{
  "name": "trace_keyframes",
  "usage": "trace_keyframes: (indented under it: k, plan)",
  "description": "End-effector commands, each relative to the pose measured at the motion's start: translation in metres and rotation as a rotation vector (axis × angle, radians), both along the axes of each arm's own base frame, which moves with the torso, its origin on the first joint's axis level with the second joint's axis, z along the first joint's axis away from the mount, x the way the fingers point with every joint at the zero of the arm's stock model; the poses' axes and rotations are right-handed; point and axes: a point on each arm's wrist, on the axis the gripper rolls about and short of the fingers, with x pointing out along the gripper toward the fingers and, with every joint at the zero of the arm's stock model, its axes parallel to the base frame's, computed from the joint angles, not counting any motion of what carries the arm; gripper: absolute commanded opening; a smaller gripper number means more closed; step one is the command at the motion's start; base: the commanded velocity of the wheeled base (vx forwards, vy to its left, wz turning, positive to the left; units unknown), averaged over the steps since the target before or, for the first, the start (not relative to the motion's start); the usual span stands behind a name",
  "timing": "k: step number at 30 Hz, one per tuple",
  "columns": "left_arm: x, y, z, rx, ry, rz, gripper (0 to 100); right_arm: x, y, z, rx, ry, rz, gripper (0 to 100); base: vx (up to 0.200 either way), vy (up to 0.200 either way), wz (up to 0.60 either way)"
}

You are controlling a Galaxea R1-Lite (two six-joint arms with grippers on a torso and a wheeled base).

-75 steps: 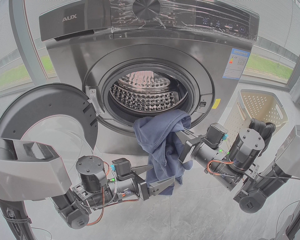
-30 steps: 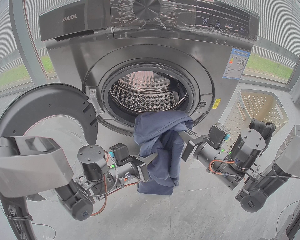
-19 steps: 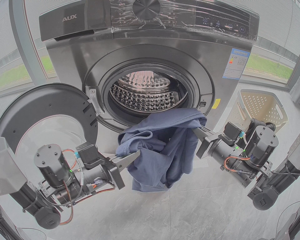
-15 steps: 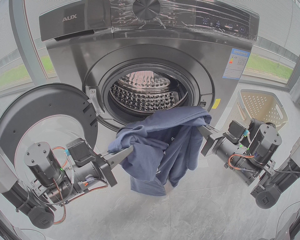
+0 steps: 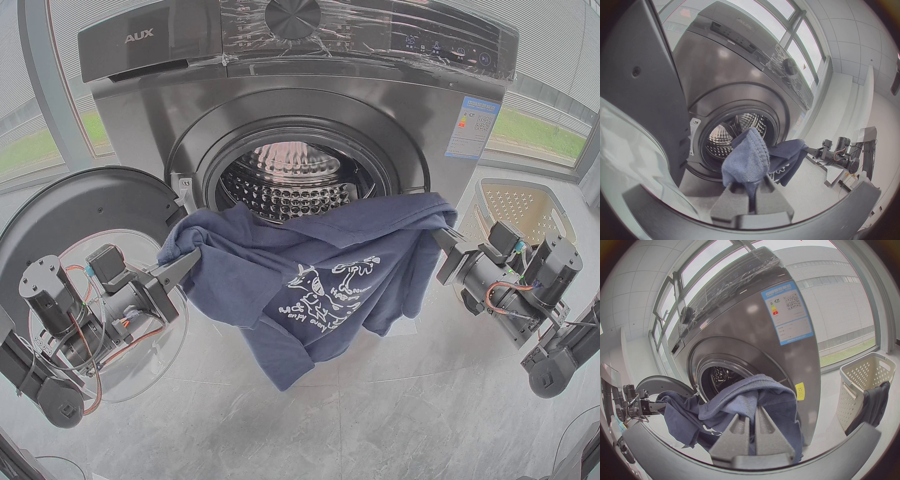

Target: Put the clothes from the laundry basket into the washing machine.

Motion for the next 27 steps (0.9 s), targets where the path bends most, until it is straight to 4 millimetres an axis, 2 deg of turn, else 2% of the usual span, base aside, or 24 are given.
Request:
trace_keyframes:
  k: [1, 10, 16, 20, 27]
  plan:
    - [0.005, 0.009, 0.004, -0.005, -0.020, 0.032, 0, -0.001, -0.012, 0.009, 0.007, -0.031, -0.029, 0, 0.000, 0.000, 0.00]
    - [0.006, 0.015, 0.011, -0.011, -0.052, 0.052, 0, -0.011, -0.022, 0.009, -0.028, -0.028, -0.040, 0, 0.000, 0.000, 0.00]
    - [-0.008, 0.018, 0.026, -0.019, -0.110, -0.002, 0, -0.013, -0.024, 0.002, -0.053, -0.005, -0.050, 0, 0.000, 0.000, 0.00]
    - [-0.011, 0.018, 0.029, -0.017, -0.121, -0.009, 0, -0.011, -0.026, 0.003, -0.066, -0.009, -0.069, 0, 0.000, 0.000, 0.00]
    - [-0.007, 0.026, 0.025, -0.004, -0.108, 0.025, 0, -0.004, -0.048, 0.002, -0.081, -0.009, -0.153, 0, 0.000, 0.000, 0.00]
